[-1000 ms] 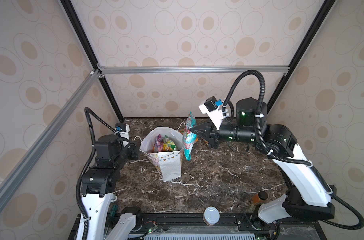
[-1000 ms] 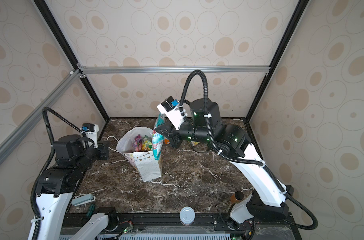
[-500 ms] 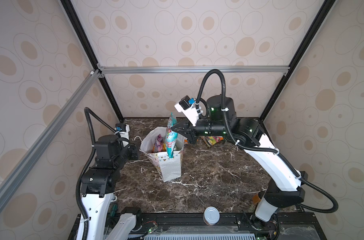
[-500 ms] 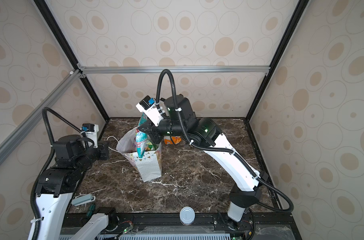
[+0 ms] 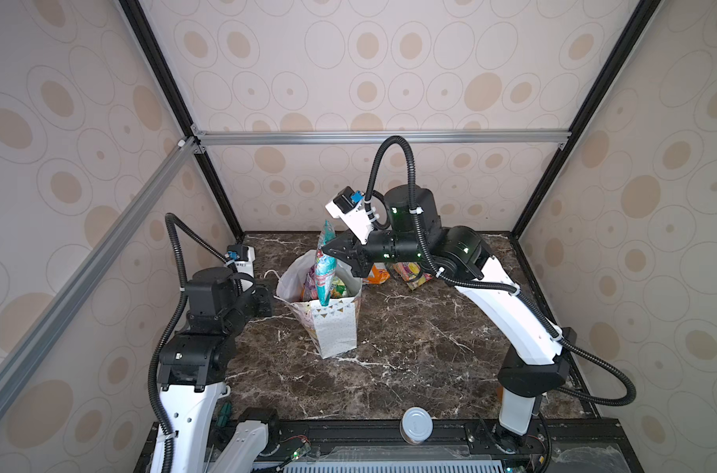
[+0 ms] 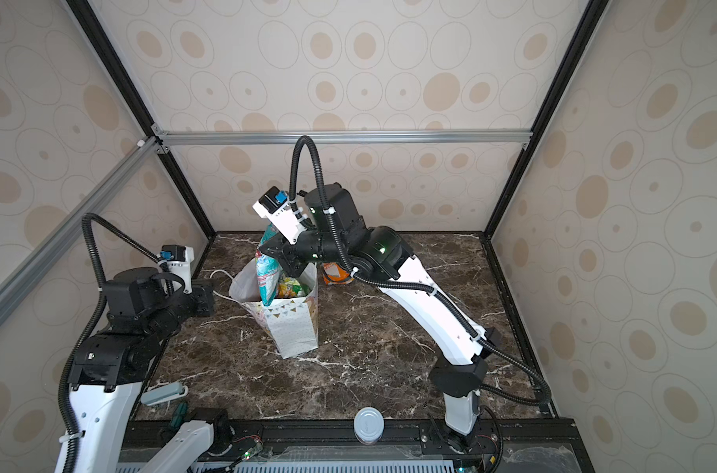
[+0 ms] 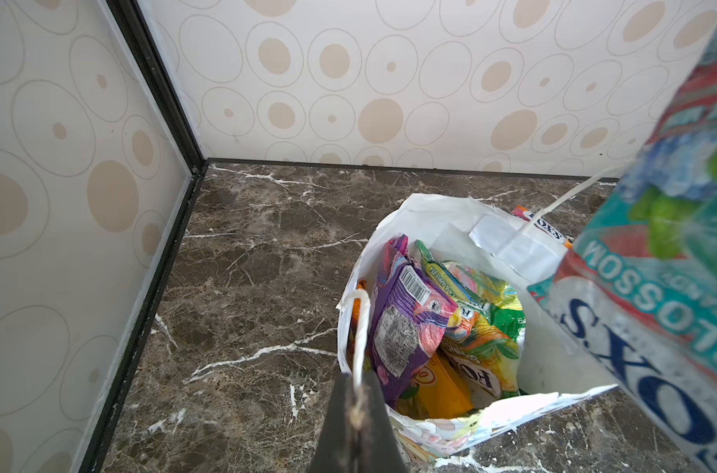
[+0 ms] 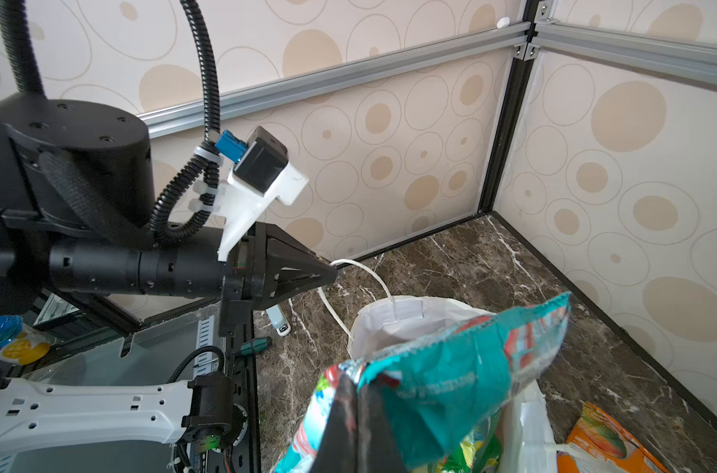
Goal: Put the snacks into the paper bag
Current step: 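Carry the teal packet with the right gripper over the paper bag, then lower the teal packet into the bag and open the right gripper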
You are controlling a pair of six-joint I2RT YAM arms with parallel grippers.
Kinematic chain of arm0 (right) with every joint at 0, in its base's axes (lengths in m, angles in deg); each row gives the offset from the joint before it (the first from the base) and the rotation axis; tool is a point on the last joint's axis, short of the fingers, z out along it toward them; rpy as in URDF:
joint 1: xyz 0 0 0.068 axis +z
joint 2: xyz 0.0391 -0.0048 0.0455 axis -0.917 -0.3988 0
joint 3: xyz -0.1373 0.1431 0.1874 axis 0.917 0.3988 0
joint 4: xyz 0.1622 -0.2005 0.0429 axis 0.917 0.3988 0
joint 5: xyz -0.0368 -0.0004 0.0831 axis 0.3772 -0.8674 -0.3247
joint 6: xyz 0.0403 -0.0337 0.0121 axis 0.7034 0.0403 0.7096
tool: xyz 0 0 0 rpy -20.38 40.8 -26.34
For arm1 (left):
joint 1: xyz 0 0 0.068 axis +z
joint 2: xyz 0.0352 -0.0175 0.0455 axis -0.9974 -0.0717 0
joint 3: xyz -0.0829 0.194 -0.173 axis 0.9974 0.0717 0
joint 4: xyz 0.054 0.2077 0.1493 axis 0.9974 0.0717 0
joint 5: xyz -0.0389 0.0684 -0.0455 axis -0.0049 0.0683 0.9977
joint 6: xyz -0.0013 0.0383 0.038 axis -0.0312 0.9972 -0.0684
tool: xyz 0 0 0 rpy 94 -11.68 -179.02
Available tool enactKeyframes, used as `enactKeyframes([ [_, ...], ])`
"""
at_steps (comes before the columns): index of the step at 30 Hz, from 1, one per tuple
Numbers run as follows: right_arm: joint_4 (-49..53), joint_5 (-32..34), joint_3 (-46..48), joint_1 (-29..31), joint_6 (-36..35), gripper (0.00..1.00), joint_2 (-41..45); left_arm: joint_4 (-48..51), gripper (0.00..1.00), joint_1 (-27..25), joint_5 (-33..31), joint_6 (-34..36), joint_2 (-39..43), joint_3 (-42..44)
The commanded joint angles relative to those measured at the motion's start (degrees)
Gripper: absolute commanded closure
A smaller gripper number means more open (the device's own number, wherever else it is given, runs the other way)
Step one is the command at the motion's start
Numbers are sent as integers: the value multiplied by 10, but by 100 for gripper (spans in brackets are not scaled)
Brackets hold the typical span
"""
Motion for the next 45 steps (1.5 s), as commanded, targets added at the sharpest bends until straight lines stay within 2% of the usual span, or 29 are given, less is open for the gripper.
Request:
enactKeyframes([
  [1,-27,4,-24,4,-15,100,-13,-16,100,0,-6,9,13,-5],
  [13,-18,24,-43,-17,-24,100,-66,-12,100,0,-12,12,17,-5],
  [23,8,109,-38,-16,-45,100,-79,-13,100,1,-16,14,16,-4],
  [35,15,108,-23,-11,-72,100,-102,-14,100,1,-17,15,15,-4],
  [45,29,229,-19,13,-123,100,-107,-15,100,0,-17,16,14,-7],
])
